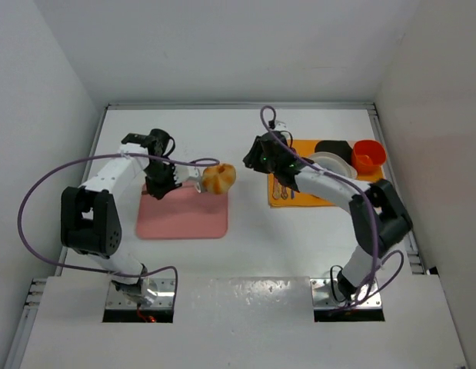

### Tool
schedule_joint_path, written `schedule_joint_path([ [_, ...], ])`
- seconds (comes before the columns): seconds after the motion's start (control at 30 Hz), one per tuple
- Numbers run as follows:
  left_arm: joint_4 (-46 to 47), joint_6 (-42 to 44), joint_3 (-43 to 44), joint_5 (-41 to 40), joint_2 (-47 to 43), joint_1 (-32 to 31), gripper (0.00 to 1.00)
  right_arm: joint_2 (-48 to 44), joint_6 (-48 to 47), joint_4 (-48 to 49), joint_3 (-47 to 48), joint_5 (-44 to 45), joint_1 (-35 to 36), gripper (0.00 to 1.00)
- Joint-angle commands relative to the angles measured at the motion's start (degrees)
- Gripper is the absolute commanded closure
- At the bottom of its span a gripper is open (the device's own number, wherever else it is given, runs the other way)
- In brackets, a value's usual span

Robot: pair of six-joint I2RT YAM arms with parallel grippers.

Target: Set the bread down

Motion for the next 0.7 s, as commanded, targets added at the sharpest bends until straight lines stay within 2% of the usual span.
schedule_joint_path([
  [0.0,-1.1,-5.2,7.1,5.3,2.9,-1.9,1.00,-9.3,-3.6,0.9,-6.0,6.4,-2.5,0.60],
  [0.1,-1.7,-8.7,14.4,5.8,7.2,-3.3,1.00,-17.8,-6.3,-2.5,-11.4,9.2,-7.9,0.60],
  [0.13,-2.2,-9.7,16.2,5.8,8.5,-3.3,1.00,-22.8,-7.1,-6.5,-12.4,9.5,-9.0,0.60],
  [0.23,-2.2,-12.9,22.5,4.3,12.9,-6.4,1.00,-27.5,-9.2,-10.2,-18.7,10.6,-14.0,0.60],
  [0.27,-2.2,-14.6,23.9,3.6,13.9,-8.2,1.00,-32.7,-9.6,-12.9,-19.7,11.2,-14.8,0.60],
  [0.37,-2.7,-17.1,31.1,2.9,19.4,-11.1,1.00,-40.3,-10.7,-16.8,-24.3,12.1,-19.9,0.60],
  [0.53,-7.1,-23.5,48.7,5.8,30.4,-17.3,1.00,-50.0,-12.0,-22.4,-30.2,12.6,-23.4,0.60],
  [0.67,-7.0,-28.2,57.0,5.3,37.4,-21.3,1.00,-55.2,-10.8,-27.2,-33.9,13.1,-23.8,0.61],
])
